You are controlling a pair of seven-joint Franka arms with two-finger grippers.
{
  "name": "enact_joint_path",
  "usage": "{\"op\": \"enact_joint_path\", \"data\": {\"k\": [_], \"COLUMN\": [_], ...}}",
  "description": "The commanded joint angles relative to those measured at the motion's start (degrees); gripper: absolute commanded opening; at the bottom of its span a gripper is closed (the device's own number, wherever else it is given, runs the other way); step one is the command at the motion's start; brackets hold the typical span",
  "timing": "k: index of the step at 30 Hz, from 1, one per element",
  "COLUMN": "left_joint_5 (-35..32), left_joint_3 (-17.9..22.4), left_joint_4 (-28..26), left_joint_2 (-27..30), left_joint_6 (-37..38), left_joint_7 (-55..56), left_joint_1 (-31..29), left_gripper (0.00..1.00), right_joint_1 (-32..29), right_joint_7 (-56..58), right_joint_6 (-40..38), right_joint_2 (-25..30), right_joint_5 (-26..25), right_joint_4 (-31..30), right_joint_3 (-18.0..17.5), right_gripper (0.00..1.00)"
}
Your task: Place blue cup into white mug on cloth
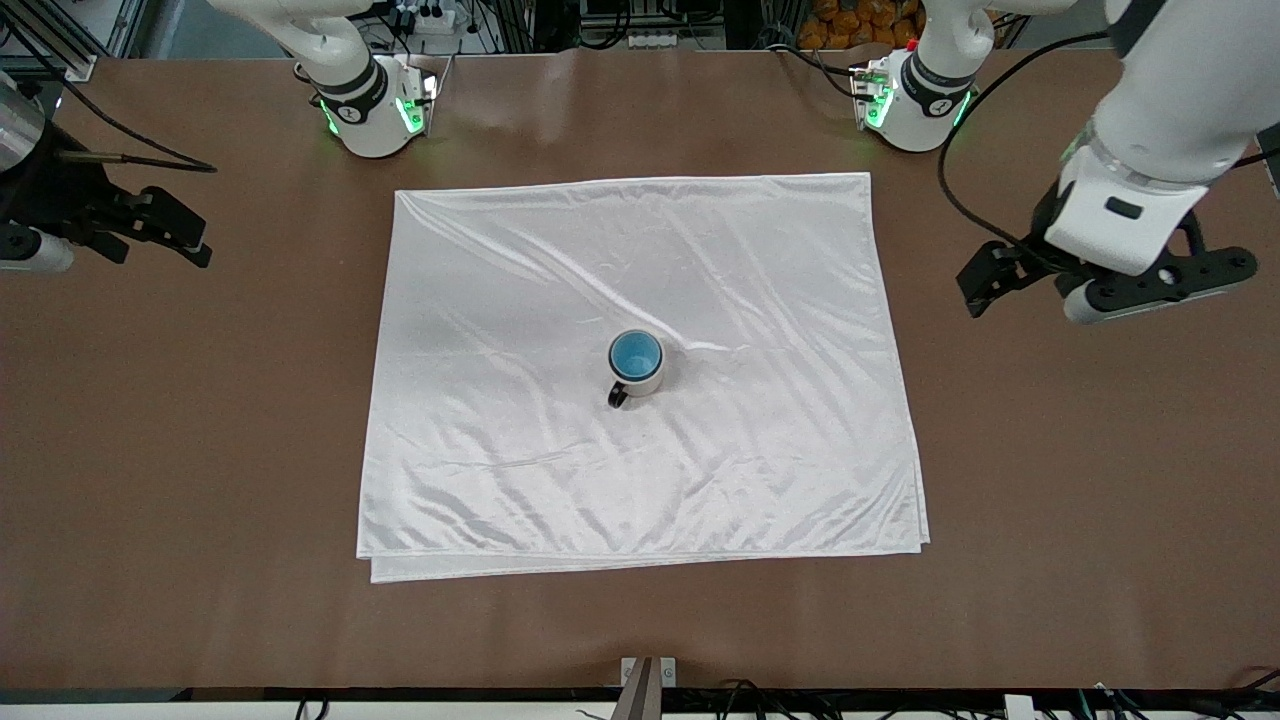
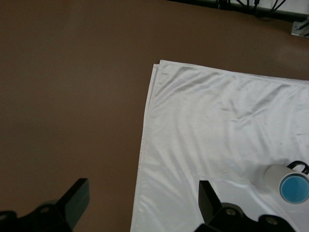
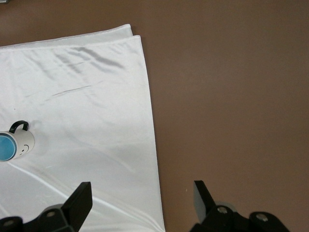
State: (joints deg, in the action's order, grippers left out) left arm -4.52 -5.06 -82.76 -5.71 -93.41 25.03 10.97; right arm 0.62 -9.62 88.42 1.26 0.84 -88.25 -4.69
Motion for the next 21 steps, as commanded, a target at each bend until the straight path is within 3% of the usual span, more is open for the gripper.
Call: {"op": "enact_joint_path", "data": {"k": [1, 15, 21], "left_joint_5": [2.06, 1.62, 1.53], "left_joint_3": [-0.66, -0.39, -0.39], "left_joint_4": [-2.58, -3.63, -4.07], "left_joint_2": [3.16, 4.83, 5.70], "left_joint_6": [2.70, 3.49, 3.49], "left_joint_7": [-7.10, -14.22, -14.40], "left_joint_1": [-4.55, -9.30, -10.35], "left_gripper": [1.00, 1.00, 1.00], "right_joint_1": [-1.24, -1.59, -1.85], "right_joint_7": [0.48, -0.49, -0.93], "right_joint_6": [-0.18, 0.52, 2.45], "right_joint_2": [1.73, 1.73, 1.55], "right_joint_5": [-0.22, -0.75, -5.23], "right_joint_4": [-1.66, -1.49, -0.88], "right_joint_3": [-1.55, -0.84, 0.12], "right_gripper": [0.93, 0.93, 0.93]}}
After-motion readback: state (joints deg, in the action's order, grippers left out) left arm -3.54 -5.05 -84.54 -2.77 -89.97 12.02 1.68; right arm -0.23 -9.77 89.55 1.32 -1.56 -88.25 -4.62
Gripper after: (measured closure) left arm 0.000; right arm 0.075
